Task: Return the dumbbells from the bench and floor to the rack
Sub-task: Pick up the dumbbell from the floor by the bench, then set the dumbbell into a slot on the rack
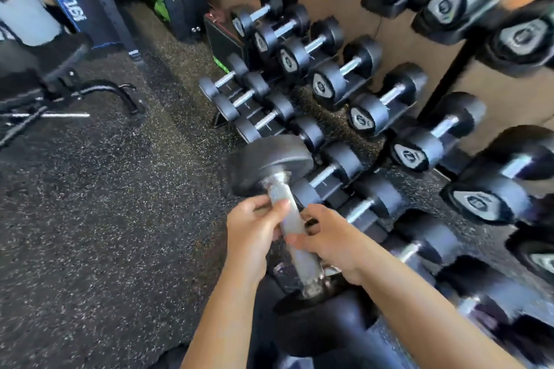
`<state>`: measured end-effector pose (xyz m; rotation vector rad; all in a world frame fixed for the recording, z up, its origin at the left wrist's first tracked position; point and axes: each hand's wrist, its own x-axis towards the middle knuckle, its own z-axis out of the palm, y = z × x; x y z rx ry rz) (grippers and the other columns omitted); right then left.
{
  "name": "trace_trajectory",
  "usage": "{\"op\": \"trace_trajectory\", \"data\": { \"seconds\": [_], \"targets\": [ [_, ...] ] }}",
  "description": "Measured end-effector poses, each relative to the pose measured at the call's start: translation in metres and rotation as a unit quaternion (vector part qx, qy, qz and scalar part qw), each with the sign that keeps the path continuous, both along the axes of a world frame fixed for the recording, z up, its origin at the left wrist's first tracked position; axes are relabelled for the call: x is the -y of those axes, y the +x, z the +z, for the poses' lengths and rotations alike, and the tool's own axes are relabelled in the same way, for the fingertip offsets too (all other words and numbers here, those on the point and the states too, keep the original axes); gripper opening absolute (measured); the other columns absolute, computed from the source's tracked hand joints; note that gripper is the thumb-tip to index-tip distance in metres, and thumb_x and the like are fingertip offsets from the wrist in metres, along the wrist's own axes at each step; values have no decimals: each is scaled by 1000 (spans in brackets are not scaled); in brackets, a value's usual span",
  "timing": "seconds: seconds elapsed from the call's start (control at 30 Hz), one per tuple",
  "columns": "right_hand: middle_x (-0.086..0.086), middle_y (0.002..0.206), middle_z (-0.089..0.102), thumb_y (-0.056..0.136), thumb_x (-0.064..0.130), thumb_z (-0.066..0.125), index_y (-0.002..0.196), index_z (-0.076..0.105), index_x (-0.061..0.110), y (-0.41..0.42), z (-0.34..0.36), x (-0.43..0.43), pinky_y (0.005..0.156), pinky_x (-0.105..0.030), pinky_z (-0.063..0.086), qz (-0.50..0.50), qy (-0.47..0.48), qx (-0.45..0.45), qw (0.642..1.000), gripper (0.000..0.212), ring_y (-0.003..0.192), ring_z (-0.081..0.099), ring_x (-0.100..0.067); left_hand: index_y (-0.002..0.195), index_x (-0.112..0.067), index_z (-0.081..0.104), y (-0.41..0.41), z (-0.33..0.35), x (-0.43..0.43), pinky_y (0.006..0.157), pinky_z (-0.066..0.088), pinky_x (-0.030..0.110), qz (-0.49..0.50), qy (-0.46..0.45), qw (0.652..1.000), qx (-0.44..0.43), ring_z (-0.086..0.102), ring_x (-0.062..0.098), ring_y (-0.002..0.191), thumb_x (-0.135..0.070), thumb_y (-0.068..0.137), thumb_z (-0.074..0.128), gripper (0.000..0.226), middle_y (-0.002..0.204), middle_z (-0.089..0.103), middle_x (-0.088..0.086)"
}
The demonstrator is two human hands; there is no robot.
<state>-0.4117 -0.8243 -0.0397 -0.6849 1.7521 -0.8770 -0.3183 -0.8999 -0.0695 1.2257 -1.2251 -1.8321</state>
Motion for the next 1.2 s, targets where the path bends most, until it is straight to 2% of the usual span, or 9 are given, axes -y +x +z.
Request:
{"op": "trace_trajectory", "data": {
  "seconds": [0.17, 0.3, 0.43, 0.57, 0.67, 0.77, 0.9, 1.03, 1.2],
  "targets": [
    [-8, 83, 57, 81, 20, 65, 95, 50, 9, -29, 11, -49, 46, -16, 37, -127, -8, -14, 992, 23, 66, 51, -14, 89, -5, 66, -53, 15, -31, 50, 55, 24, -112, 0, 994, -13, 65, 15, 57, -2, 77, 67, 13, 70, 70, 10],
    [-10, 79, 55, 80, 20, 66, 98, 52, 5, -64, 18, -92, 46, -20, 34, -208, -7, -8, 978, 27, 63, 50, -15, 75, -10, 67, -104, 24, -61, 46, 54, 23, -191, -4, 981, -13, 65, 13, 51, -2, 76, 67, 8, 59, 69, 5],
    [-2, 65, 50, 81, 19, 63, 96, 52, 5, -112, 23, -140, 33, -10, 25, -263, -12, -14, 965, 23, 31, 38, 3, 69, -13, 69, -166, 30, -100, 48, 55, 26, -265, -6, 964, -5, 65, 18, 52, -4, 77, 67, 12, 55, 70, 3],
    [-16, 81, 57, 84, 14, 60, 98, 51, 4, -167, 25, -191, 54, -25, 38, -305, -19, 2, 952, 20, 66, 51, -17, 70, -10, 68, -232, 36, -149, 43, 52, 23, -306, 1, 952, -6, 67, 17, 51, -1, 77, 66, 12, 57, 70, 4],
    [-22, 91, 61, 84, 15, 60, 101, 50, 4, -213, 26, -233, 65, -36, 41, -320, -18, -11, 947, 21, 76, 53, -24, 65, -13, 68, -283, 42, -190, 41, 50, 20, -328, 3, 945, -10, 65, 13, 48, 1, 77, 65, 19, 52, 69, 2],
    [-26, 103, 62, 85, 16, 59, 104, 49, 4, -257, 28, -273, 59, -32, 42, -329, -11, -22, 944, 24, 77, 54, -24, 68, -13, 69, -328, 47, -230, 45, 54, 25, -340, -2, 940, 0, 66, 18, 51, 0, 76, 66, 16, 58, 70, 6],
    [-10, 77, 56, 85, 16, 60, 97, 51, 6, -307, 35, -315, 47, -23, 35, -342, -17, -37, 939, 17, 59, 48, -16, 54, -19, 71, -381, 52, -273, 61, 57, 39, -347, -24, 937, 15, 64, 25, 63, -3, 76, 67, 28, 69, 66, 15],
    [-9, 76, 56, 84, 15, 60, 92, 52, 8, -341, 39, -347, 47, -22, 36, -369, -25, -40, 928, 14, 57, 47, -13, 54, -16, 69, -422, 57, -302, 43, 54, 25, -371, 1, 928, 6, 66, 16, 50, 0, 76, 66, 28, 56, 69, 3],
    [-14, 83, 58, 84, 14, 59, 99, 52, 4, -372, 40, -367, 54, -28, 40, -412, -20, -28, 910, 19, 71, 53, -22, 55, -16, 68, -465, 59, -324, 44, 55, 25, -410, -8, 912, 10, 66, 16, 49, 0, 77, 65, 28, 51, 68, 1]
  ]
}}
